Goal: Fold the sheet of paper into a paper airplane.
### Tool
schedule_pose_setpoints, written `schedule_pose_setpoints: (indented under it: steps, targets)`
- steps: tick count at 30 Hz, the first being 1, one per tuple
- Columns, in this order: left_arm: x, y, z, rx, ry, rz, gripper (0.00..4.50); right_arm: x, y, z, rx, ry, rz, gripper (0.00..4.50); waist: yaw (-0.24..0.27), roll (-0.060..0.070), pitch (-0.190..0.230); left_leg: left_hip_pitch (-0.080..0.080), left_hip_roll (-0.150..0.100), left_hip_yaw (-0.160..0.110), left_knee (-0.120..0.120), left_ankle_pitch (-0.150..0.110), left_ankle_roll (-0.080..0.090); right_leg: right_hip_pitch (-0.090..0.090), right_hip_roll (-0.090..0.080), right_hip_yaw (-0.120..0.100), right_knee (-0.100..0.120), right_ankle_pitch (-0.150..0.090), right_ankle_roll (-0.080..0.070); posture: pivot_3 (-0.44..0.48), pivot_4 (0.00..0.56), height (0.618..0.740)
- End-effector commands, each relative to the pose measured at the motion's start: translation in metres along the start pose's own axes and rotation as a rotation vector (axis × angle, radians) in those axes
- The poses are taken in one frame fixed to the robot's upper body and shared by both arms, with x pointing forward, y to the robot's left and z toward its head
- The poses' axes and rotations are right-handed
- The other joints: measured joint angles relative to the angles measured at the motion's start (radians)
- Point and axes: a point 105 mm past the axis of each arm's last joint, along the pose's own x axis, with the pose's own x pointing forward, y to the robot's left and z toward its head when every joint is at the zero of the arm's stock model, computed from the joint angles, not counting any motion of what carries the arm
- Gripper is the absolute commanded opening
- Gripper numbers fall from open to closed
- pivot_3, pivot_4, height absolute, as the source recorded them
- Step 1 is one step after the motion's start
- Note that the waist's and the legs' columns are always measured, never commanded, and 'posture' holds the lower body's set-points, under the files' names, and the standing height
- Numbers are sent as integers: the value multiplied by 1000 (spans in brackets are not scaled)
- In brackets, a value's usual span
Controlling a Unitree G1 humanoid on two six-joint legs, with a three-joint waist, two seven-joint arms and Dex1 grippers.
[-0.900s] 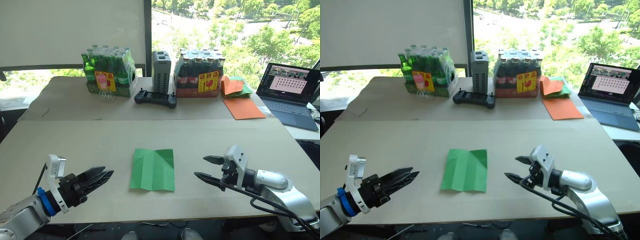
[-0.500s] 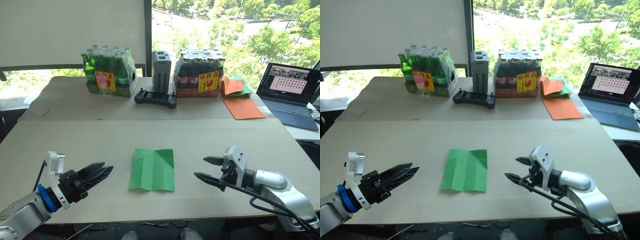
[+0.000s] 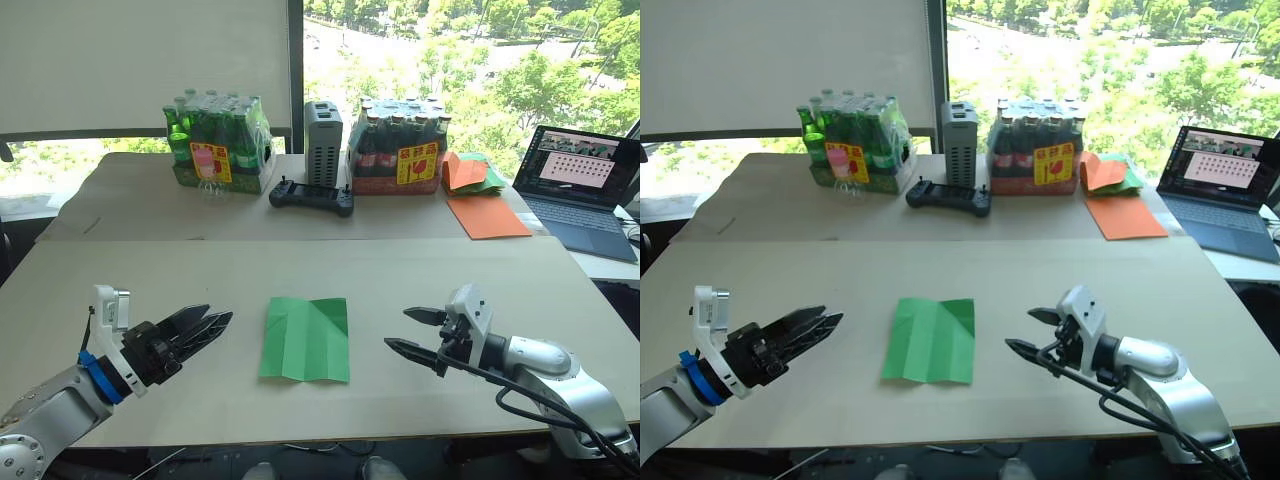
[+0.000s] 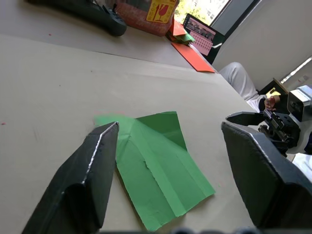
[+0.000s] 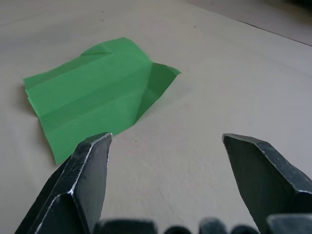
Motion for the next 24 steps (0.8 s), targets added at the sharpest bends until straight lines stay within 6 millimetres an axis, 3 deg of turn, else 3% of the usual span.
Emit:
schedule_pose_setpoints:
  steps: [1, 15, 18, 24]
  targets:
    - [4, -5, 4, -10, -26, -32, 4472, 0, 0, 13, -12, -50, -6, 4267, 0, 0, 0, 0, 0, 0, 0, 0, 0, 0, 0, 0, 0, 0, 0, 0, 150, 727]
    - [26, 0, -4, 36, -7, -28, 4472, 9, -2, 20, 13, -82, -32, 4267, 1, 0, 0, 0, 0, 0, 0, 0, 0, 0, 0, 0, 0, 0, 0, 0, 150, 727]
    - [30, 2, -3, 21, -28, -44, 3666, 11, -1, 24, 24, -106, -32, 3451, 0, 0, 0, 0, 0, 0, 0, 0, 0, 0, 0, 0, 0, 0, 0, 0, 150, 727]
    - [41, 5, -9, 34, -14, -59, 1660, 16, 0, 30, 25, -137, -35, 1385, 0, 0, 0, 0, 0, 0, 0, 0, 0, 0, 0, 0, 0, 0, 0, 0, 150, 727]
